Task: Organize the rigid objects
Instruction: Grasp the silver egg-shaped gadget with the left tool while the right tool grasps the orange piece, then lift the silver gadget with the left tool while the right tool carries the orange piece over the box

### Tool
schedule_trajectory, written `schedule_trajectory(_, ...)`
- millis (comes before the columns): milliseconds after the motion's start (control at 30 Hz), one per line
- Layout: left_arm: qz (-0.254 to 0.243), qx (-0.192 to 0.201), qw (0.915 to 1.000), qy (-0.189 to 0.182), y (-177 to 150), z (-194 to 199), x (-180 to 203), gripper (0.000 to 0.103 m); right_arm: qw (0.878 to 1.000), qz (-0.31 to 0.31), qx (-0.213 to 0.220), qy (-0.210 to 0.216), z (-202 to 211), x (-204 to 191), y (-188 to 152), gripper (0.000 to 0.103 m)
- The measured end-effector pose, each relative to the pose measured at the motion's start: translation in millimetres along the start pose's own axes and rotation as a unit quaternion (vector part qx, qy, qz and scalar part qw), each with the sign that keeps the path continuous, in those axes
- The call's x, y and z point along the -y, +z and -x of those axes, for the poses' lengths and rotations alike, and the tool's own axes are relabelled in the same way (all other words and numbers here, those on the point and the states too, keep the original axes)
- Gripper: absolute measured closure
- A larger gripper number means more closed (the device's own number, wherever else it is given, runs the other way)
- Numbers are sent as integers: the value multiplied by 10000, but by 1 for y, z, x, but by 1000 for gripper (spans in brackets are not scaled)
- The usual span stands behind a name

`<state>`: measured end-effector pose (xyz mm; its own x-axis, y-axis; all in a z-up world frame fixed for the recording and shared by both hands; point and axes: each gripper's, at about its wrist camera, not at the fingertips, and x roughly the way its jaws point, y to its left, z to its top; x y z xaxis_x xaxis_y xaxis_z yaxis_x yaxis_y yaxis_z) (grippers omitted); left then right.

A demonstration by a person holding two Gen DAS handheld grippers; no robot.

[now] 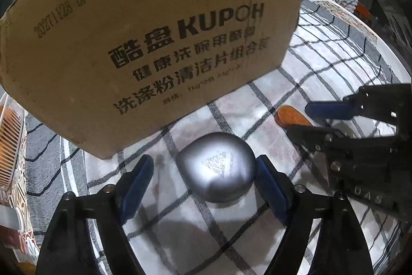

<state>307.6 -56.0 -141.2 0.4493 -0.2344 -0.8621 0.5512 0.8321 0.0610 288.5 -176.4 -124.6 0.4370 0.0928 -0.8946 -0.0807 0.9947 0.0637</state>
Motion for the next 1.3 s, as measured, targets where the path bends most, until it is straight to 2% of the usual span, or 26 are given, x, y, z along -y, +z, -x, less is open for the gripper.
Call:
schedule_trajectory(133,98,-17,9999,-111,2,-4,-1,30,9998,197,57,-77,0,-8,-2,77)
schedule_trajectory(267,228,-11,9995,-201,2,-4,-1,41,9997,214,109,-46,1,-11,-5,79)
schedule_trajectory(700,894,-28,9959,-138,-13,5,-7,41,9995,128,298,54,12,-10,-7,81)
schedule_trajectory(1133,1232,110,9922,157,-18,32,-14,41,9987,95,491,11,29,-15,-7,81)
schedule_trajectory(1300,1287,287,9907,339,-18,50,-12,41,9980,57,620,47,42,-17,-9,81)
